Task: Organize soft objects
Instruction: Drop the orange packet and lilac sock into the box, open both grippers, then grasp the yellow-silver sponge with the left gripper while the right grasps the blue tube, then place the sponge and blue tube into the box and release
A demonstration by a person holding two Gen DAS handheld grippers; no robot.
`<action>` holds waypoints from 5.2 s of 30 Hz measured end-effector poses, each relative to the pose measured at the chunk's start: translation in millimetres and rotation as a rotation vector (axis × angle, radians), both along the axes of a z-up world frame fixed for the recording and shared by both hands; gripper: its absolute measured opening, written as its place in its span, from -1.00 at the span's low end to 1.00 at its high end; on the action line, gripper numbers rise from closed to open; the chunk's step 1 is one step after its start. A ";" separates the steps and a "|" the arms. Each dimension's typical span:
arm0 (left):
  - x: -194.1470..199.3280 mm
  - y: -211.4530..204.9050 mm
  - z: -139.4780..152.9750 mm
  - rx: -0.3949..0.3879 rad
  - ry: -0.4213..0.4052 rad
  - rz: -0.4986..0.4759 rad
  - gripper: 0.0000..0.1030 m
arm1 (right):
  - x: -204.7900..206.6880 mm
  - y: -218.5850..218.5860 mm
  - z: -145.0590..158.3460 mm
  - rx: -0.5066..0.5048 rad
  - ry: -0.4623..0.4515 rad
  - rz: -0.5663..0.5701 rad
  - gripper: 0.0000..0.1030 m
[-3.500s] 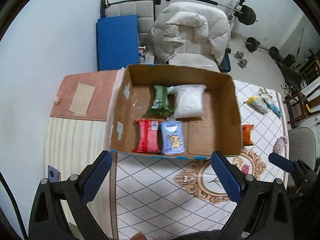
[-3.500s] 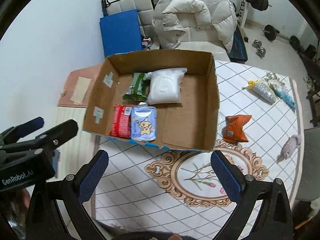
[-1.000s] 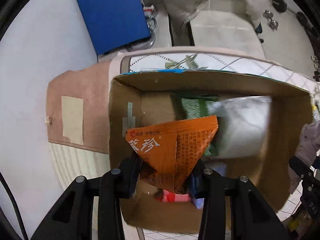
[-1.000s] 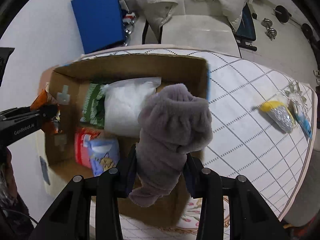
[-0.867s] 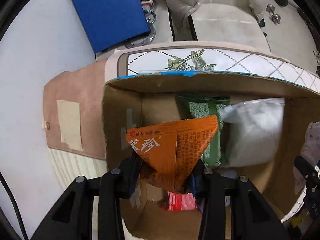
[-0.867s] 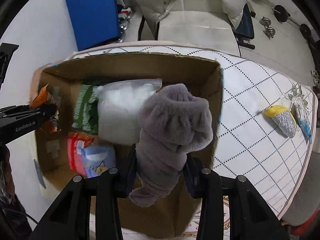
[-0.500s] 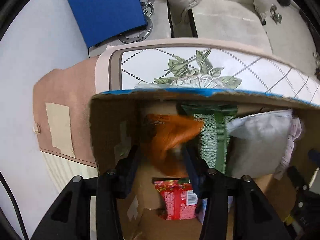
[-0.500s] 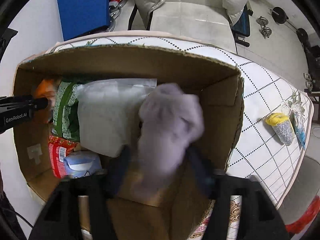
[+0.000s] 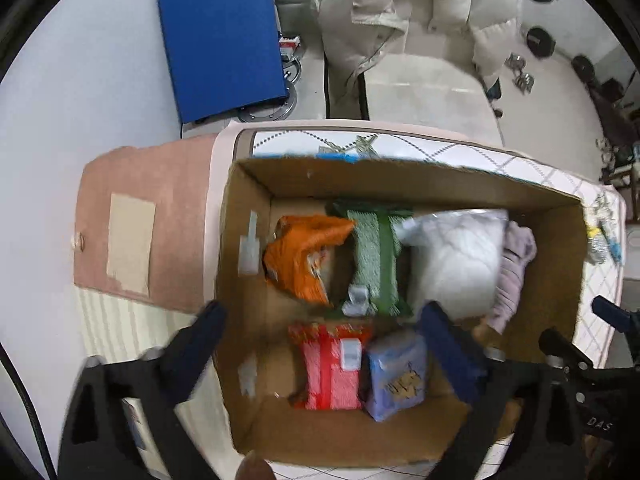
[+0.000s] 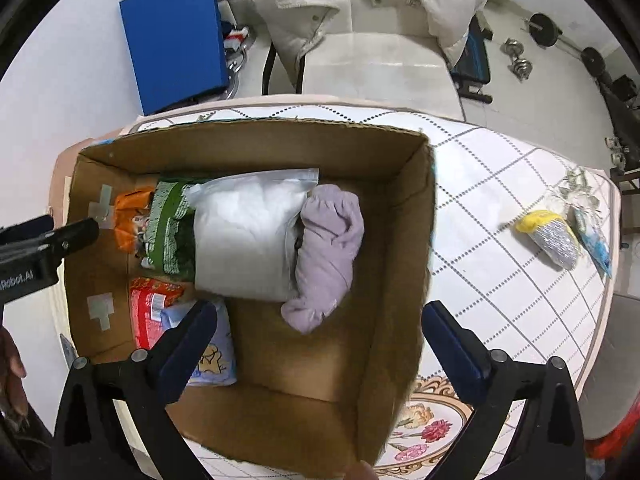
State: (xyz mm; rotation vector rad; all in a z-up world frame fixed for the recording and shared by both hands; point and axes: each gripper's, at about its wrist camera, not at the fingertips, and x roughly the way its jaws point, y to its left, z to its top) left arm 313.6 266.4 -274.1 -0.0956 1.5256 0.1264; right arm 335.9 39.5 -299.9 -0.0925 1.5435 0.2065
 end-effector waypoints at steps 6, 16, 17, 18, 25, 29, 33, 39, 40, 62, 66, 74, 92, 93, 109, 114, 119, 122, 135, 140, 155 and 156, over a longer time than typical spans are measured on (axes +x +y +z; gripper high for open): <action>-43.6 -6.5 34.2 0.008 -0.105 0.035 0.99 | -34.1 -0.2 26.8 0.022 -0.063 -0.003 1.00; -115.2 -30.1 86.0 0.060 -0.258 0.023 0.99 | -105.6 -5.4 85.8 0.036 -0.209 -0.009 1.00; -121.8 -31.8 90.5 0.060 -0.271 0.023 0.99 | -110.6 -6.2 89.6 0.039 -0.218 -0.010 1.00; -128.9 -34.2 96.0 0.062 -0.286 0.020 1.00 | -119.1 -7.8 96.9 0.045 -0.235 -0.012 1.00; -167.9 -47.6 133.7 0.067 -0.365 0.020 0.99 | -161.5 -15.7 134.7 0.069 -0.304 -0.012 1.00; -183.7 -54.5 149.2 0.067 -0.393 0.020 1.00 | -181.5 -20.5 150.1 0.082 -0.325 -0.006 1.00; -194.1 -60.8 156.9 0.075 -0.404 0.020 1.00 | -194.3 -24.8 153.8 0.106 -0.314 -0.003 1.00; -191.1 -80.6 154.6 0.055 -0.377 0.021 1.00 | -194.4 -38.6 149.0 0.151 -0.281 -0.018 1.00; -189.2 -85.0 153.9 0.054 -0.374 0.016 1.00 | -192.7 -44.5 147.6 0.159 -0.271 -0.023 1.00; 103.1 -393.5 -89.4 -0.381 0.244 0.087 0.49 | 24.3 -403.0 35.0 -0.127 -0.109 -0.162 0.88; 129.8 -409.0 -141.3 -0.422 0.348 0.216 0.49 | 68.4 -422.4 -15.9 -0.136 -0.022 -0.068 0.87; 146.3 -411.1 -164.5 -0.330 0.368 0.254 0.25 | 104.7 -416.9 -70.8 -0.129 0.055 0.138 0.87; 90.4 -420.2 -137.9 -0.015 0.199 -0.182 -0.14 | 124.6 -394.9 -129.1 -0.126 0.214 0.119 -0.38; 82.9 -419.1 -137.2 -0.024 0.200 -0.181 -0.14 | 120.7 -397.2 -129.4 -0.103 0.248 0.077 -0.52; -43.6 -421.6 -144.7 -0.028 0.202 -0.219 -0.14 | 4.3 -401.8 -124.9 -0.025 0.295 -0.187 -0.62; -48.1 -423.4 -145.9 -0.021 0.215 -0.216 -0.10 | -3.3 -396.5 -125.4 -0.071 0.288 -0.196 -0.50; -33.4 -421.7 -152.3 -0.020 0.212 -0.228 -0.10 | -15.1 -391.9 -128.7 -0.094 0.293 -0.219 -0.34; -30.4 -425.7 -154.0 -0.026 0.194 -0.228 -0.13 | -27.5 -400.3 -131.3 -0.096 0.287 -0.256 -0.33; -65.1 -377.1 -42.1 -0.137 0.000 -0.211 -0.19 | -64.1 -353.9 -58.3 0.056 0.161 -0.242 -0.70; -79.2 -304.9 35.2 -0.203 -0.083 -0.190 -0.18 | -87.4 -300.9 21.4 0.221 0.058 -0.204 -0.70; -47.4 -116.2 -32.6 -0.443 0.173 0.120 -0.18 | -76.4 -86.1 17.6 0.350 0.104 -0.250 -0.70; -44.6 -114.3 -41.3 -0.460 0.192 0.123 -0.18 | -72.7 -83.7 10.0 0.337 0.105 -0.256 -0.70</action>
